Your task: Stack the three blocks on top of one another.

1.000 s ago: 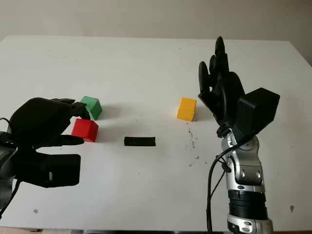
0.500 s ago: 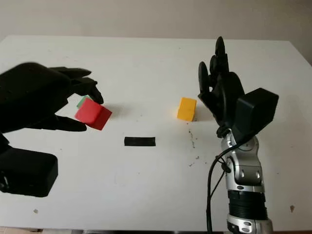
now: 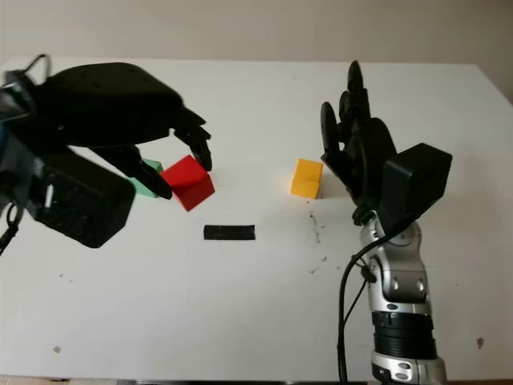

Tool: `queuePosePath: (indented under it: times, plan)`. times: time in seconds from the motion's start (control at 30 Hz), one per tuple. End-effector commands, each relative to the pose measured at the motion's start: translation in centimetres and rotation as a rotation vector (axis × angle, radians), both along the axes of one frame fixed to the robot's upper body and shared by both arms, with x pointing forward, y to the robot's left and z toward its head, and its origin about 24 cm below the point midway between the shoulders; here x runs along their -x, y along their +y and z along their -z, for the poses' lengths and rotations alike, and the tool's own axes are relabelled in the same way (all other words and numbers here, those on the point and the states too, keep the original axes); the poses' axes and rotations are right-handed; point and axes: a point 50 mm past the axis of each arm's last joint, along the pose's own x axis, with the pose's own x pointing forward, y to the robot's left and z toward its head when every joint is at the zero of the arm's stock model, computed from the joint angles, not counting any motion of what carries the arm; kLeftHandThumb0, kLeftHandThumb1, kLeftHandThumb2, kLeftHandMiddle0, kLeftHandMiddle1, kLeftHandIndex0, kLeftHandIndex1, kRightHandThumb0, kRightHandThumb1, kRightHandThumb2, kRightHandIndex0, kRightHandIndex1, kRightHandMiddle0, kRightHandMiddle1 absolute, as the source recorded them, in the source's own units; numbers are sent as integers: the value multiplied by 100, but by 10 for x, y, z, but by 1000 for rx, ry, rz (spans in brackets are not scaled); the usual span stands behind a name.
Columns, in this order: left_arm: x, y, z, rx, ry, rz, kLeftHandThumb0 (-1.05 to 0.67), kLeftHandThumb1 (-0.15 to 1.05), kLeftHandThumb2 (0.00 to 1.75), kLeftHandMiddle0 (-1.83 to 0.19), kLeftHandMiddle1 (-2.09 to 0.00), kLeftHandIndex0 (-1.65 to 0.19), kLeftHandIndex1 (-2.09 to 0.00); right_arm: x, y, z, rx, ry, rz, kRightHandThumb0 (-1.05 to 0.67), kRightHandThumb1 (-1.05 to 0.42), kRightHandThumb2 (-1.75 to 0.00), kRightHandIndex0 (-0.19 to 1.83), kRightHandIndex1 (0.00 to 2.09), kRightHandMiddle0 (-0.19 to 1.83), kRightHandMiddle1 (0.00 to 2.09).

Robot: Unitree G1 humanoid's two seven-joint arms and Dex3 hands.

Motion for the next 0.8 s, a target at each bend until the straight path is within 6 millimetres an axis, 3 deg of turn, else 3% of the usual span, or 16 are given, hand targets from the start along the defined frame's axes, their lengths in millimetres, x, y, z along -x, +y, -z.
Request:
queuePosePath:
  times: [0.0, 0.07, 0.17, 0.23, 0.77]
  plan:
    - [-4, -6, 2, 11, 6, 13, -37, 94, 6, -45, -4, -68, -78, 2, 1, -3, -1, -23, -2, -69, -105, -61, -19, 0, -19, 0]
    - [-7, -7, 8, 13, 23, 9, -38, 95, 6, -43, -4, -64, -83, 2, 0, -2, -2, -21, -2, -69, -105, -61, -19, 0, -19, 0]
    - [-11, -10, 16, 31, 55, 9, -35, 99, 6, -38, -5, -47, -114, 3, 0, -1, -4, -18, -4, -70, -105, -60, -19, 0, -19, 0]
    - [-12, -12, 21, 32, 60, 12, -36, 100, 6, -35, -4, -40, -123, 3, 0, -1, -7, -17, -4, -70, -105, -60, -19, 0, -19, 0]
    - [-14, -15, 54, 32, 122, 17, -28, 101, 5, -31, -5, -31, -131, 4, 3, 0, -10, -9, 1, -71, -105, -59, -19, 0, -19, 0]
